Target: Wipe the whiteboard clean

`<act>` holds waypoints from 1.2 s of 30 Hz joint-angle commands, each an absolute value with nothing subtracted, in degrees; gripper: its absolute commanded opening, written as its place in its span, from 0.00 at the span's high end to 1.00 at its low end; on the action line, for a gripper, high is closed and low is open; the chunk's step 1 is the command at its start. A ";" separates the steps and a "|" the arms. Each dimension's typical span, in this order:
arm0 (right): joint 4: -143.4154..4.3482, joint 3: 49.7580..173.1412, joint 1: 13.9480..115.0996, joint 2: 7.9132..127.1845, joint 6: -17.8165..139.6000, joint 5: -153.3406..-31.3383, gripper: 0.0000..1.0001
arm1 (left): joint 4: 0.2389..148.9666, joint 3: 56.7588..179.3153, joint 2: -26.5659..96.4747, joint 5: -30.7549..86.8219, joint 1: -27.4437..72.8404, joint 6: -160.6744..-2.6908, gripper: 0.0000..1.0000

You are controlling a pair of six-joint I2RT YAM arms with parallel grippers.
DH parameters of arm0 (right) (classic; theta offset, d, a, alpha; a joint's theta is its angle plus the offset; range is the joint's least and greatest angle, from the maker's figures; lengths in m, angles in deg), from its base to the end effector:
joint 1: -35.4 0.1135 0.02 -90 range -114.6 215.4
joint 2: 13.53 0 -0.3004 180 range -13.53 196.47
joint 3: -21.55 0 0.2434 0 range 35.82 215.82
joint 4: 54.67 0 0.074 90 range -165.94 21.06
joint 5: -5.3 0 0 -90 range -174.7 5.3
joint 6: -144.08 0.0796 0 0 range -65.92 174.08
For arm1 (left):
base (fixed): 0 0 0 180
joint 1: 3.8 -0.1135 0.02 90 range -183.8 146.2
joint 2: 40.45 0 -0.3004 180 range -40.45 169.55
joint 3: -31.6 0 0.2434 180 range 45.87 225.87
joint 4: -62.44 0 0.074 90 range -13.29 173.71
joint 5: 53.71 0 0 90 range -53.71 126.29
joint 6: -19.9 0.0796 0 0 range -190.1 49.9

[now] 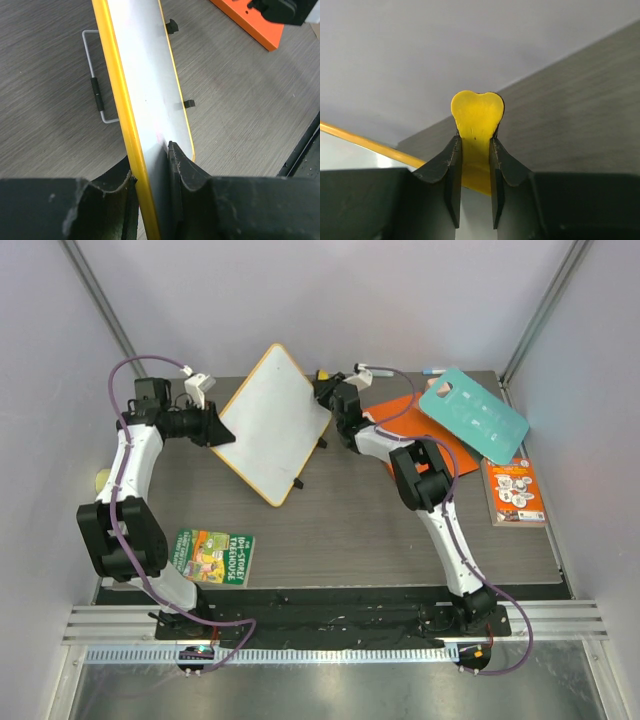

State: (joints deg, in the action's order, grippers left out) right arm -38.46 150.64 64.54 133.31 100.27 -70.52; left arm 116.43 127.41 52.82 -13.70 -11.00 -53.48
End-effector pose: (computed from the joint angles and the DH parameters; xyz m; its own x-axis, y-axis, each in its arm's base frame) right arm 0.5811 0.3016 0.1995 -0.2026 0.6881 -0.6968 -0.1618 0.6782 0.7168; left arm 0.3631 -0.0156 0.3263 -0.6311 0.1056 -0.7685 0.5985 0.6966 -0.3957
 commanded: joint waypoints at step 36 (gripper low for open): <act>-35.06 105.53 57.81 99.86 90.29 -61.06 0.99 | 125.74 138.41 59.56 -13.80 -8.72 -46.99 1.00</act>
State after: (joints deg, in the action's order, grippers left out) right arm -29.78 109.33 56.30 107.44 90.55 -56.95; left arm 120.63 134.53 56.93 -15.01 -9.21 -52.61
